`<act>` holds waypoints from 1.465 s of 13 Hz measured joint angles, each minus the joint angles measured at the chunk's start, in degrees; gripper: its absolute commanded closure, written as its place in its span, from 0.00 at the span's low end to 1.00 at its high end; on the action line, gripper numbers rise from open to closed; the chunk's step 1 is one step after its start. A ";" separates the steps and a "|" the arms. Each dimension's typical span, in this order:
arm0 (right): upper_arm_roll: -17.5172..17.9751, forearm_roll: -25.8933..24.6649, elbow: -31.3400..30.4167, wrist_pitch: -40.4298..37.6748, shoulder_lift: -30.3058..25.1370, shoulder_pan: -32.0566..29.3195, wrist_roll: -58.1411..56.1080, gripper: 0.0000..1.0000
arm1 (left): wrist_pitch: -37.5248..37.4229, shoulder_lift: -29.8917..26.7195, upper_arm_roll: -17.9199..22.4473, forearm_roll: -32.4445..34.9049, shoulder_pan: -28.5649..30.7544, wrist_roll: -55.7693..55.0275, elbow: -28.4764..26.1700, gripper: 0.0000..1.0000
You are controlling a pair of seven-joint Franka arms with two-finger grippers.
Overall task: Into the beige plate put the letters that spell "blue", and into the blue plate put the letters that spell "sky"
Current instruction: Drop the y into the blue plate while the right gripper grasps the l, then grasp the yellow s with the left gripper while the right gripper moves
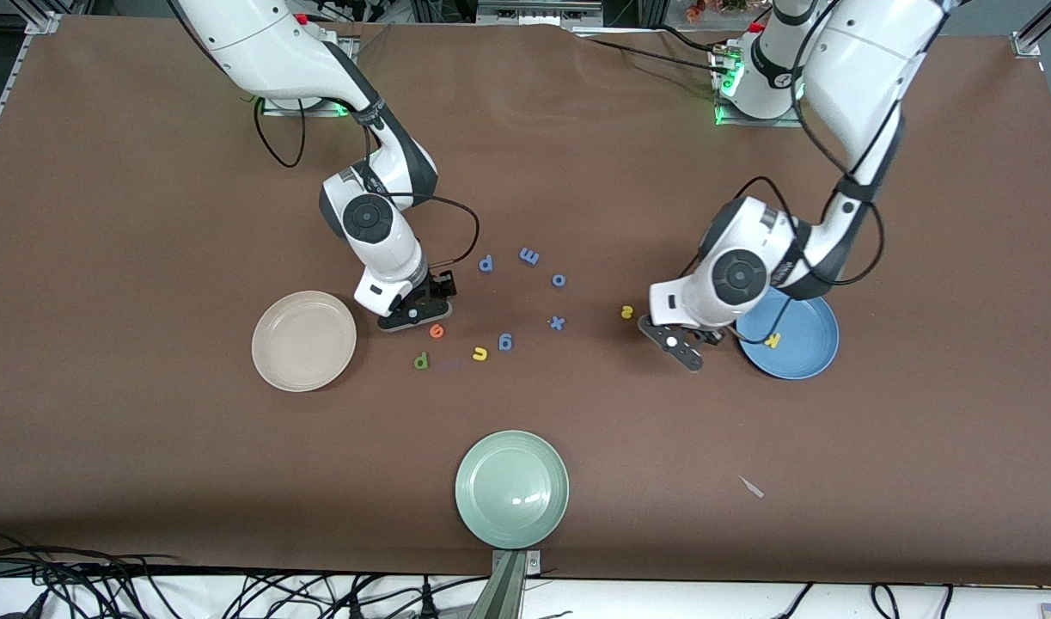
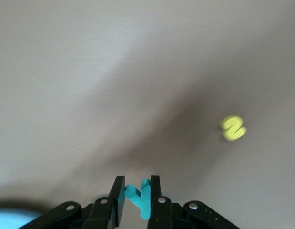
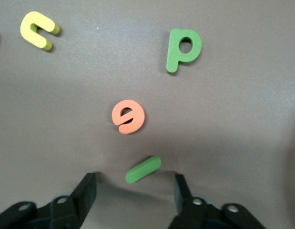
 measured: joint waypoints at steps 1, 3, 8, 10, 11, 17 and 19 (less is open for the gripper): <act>0.00 0.00 -0.02 0.30 0.05 0.00 -0.48 0.36 | -1.80 -0.66 0.10 0.00 2.21 3.32 1.30 0.91; -0.01 0.00 -0.10 1.02 0.25 0.00 -1.10 0.47 | -3.72 -1.12 0.32 0.00 7.38 10.19 2.19 0.86; -0.22 -0.13 -0.11 1.26 0.12 -0.05 -3.15 0.69 | -7.36 -0.75 0.48 0.06 13.74 17.81 0.31 0.00; -0.26 -0.14 -0.10 1.29 0.07 -0.05 -3.47 0.72 | -7.80 -1.13 -0.57 0.06 13.14 17.57 1.24 0.00; -0.27 -0.14 -0.10 1.31 0.06 -0.05 -3.60 0.72 | -8.94 -1.40 -1.10 0.06 12.25 16.63 2.47 0.00; -0.96 -0.04 0.18 1.42 -0.26 -0.20 -4.55 0.62 | -11.02 -1.15 -2.38 0.16 -5.23 -9.39 5.95 0.00; -0.97 0.31 0.18 1.43 -0.20 -0.21 -4.42 0.62 | -7.64 0.85 -2.27 1.46 -9.14 -15.89 5.91 0.00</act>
